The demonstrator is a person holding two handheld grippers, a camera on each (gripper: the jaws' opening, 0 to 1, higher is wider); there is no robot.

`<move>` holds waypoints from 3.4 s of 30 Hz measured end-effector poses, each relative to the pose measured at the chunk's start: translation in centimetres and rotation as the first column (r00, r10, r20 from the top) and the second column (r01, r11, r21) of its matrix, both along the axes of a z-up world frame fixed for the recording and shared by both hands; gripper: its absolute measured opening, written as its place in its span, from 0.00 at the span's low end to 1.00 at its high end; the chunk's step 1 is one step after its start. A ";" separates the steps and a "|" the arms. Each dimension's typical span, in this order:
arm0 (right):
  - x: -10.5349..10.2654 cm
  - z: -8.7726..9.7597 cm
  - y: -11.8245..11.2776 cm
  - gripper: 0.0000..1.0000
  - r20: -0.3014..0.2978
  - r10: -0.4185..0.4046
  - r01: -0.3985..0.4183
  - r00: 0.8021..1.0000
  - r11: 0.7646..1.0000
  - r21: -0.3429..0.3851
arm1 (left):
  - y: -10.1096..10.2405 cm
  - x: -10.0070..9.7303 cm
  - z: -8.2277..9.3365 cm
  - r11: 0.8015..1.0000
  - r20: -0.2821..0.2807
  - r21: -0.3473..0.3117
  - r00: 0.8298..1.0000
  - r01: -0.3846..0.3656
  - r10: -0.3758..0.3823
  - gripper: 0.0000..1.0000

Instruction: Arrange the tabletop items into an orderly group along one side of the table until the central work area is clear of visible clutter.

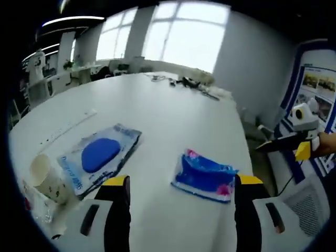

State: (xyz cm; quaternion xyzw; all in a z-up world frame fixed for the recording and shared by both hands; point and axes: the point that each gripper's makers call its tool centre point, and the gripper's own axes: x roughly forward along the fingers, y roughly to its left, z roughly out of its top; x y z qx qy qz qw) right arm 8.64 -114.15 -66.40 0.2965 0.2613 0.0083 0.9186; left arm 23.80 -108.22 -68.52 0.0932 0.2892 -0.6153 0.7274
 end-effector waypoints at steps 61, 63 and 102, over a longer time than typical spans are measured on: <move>3.3 -9.7 -2.2 0.17 -0.339 -0.228 0.194 0.913 0.972 -0.130 | -4.9 -1.0 -6.3 0.994 -0.047 0.089 0.997 0.062 -0.058 0.12; 3.2 -9.9 -2.3 0.11 -0.345 -0.227 0.193 0.911 0.972 -0.132 | -4.5 -1.0 -6.4 0.994 -0.052 0.094 0.997 0.059 -0.054 0.06; 3.7 2.8 -4.8 0.00 -0.072 -0.060 0.032 0.996 0.941 -0.337 | -1.0 -5.0 2.2 0.978 -0.130 -0.066 0.973 -0.200 0.190 0.00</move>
